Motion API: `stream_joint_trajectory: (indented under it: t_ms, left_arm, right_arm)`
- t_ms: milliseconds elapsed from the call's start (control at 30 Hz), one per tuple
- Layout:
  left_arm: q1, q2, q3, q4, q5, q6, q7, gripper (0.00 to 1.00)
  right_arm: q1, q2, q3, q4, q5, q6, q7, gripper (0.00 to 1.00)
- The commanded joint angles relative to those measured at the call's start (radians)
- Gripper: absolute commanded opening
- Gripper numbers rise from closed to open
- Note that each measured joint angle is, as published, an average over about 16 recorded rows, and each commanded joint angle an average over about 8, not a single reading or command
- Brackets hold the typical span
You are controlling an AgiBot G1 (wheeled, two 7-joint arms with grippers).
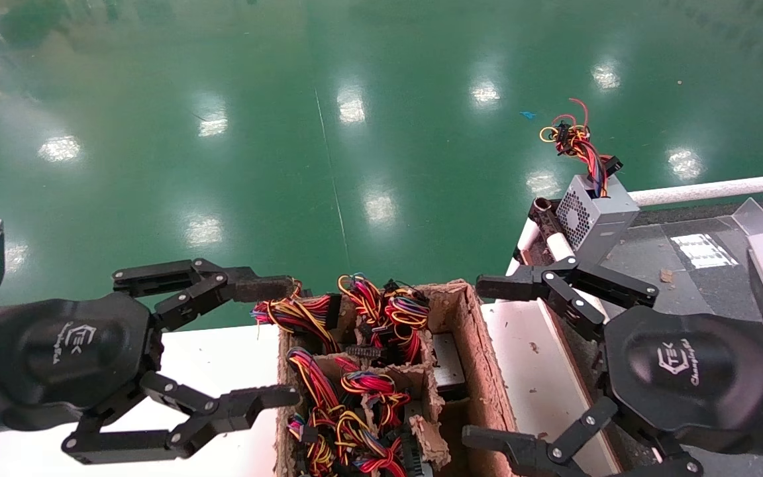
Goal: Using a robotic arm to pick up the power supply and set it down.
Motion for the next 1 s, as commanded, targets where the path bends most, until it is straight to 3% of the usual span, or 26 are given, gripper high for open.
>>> stream_joint_trajectory:
  t_ms: [33, 833, 1000]
  left_arm:
    - [0.000, 0.000, 0.000, 0.000, 0.000, 0.000, 0.000, 0.00]
    - [0.000, 0.000, 0.000, 0.000, 0.000, 0.000, 0.000, 0.00]
    - [0.000, 0.000, 0.000, 0.000, 0.000, 0.000, 0.000, 0.61]
  right_arm:
    - [0.000, 0.000, 0.000, 0.000, 0.000, 0.000, 0.000, 1.00]
    - [0.000, 0.000, 0.000, 0.000, 0.000, 0.000, 0.000, 1.00]
    - [-0.001, 0.000, -0.001, -0.003, -0.003, 0.003, 0.001, 1.00]
